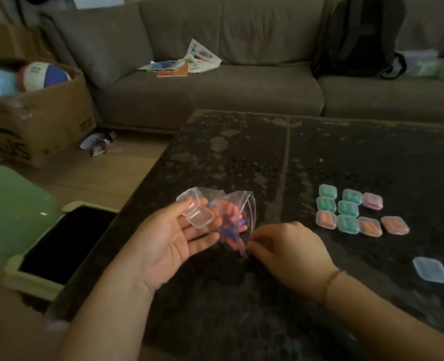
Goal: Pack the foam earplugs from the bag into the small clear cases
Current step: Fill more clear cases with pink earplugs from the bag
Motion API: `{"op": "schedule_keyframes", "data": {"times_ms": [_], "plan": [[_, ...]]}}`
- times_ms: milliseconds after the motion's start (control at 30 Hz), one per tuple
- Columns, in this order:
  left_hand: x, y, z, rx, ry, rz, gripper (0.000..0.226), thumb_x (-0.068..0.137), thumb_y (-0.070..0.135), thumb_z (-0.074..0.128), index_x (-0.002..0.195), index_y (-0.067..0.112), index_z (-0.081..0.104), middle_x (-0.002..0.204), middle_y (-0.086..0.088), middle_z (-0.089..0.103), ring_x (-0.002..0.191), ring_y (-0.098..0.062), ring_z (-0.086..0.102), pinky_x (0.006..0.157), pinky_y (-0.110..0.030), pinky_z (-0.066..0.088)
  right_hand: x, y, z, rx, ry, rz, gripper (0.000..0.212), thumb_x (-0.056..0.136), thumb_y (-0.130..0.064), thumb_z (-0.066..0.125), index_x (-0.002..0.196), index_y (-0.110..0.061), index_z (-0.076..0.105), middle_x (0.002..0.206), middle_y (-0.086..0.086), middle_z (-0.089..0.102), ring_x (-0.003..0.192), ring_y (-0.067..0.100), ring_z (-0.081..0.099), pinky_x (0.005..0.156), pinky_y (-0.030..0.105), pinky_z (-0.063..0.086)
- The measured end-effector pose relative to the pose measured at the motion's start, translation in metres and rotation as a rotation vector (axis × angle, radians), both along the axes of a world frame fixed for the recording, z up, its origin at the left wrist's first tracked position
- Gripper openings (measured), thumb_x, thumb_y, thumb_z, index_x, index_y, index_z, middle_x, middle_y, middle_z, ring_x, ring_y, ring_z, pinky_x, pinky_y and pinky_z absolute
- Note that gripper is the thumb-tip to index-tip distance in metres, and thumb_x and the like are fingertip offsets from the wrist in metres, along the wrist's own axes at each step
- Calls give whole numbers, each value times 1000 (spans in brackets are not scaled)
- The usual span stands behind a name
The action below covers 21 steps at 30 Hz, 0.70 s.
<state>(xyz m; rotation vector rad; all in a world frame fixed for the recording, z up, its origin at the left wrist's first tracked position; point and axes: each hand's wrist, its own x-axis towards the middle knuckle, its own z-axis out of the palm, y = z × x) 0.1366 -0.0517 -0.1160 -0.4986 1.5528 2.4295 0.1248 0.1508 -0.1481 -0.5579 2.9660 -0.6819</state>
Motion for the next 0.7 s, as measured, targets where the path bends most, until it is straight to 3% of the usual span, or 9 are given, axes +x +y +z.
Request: {"op": "schedule_keyframes", "data": {"times_ms": [200, 333, 433, 567, 700], "plan": [[-2, -4, -5, 22, -60, 32, 33, 102, 30, 53, 122, 8, 67, 110, -16, 77, 98, -27, 77, 65, -35, 62, -7, -11, -5, 89, -30, -26, 26, 93, -52, 51, 109, -40, 67, 94, -19, 66, 80, -1, 61, 74, 22, 54], [-1, -4, -3, 48, -76, 27, 31, 102, 30, 55, 123, 9, 65, 110, -16, 77, 100, -28, 76, 72, -37, 64, -7, -16, -6, 153, -54, -42, 32, 91, -60, 47, 106, -42, 69, 92, -18, 68, 76, -1, 60, 64, 17, 49], [-1, -5, -2, 60, -79, 27, 32, 102, 30, 55, 124, 7, 64, 110, -16, 77, 100, -29, 76, 78, -39, 63, -6, -18, -6, 156, -46, -55, 33, 91, -60, 47, 104, -41, 70, 87, -18, 67, 74, -1, 61, 68, 21, 53], [0, -1, 0, 31, -64, -7, 32, 103, 30, 51, 117, 7, 68, 103, -14, 79, 95, -25, 78, 86, -41, 58, 0, -9, 2, 35, -51, -121, 26, 87, -58, 54, 96, -40, 70, 78, -19, 65, 70, -3, 61, 67, 21, 56], [2, 3, -1, -9, -29, -82, 35, 105, 31, 47, 115, 8, 71, 104, -14, 79, 93, -24, 78, 82, -39, 58, 11, -6, 17, -167, 140, -191, 27, 80, -60, 53, 88, -39, 69, 63, -17, 63, 58, -3, 61, 56, 23, 56]]}}
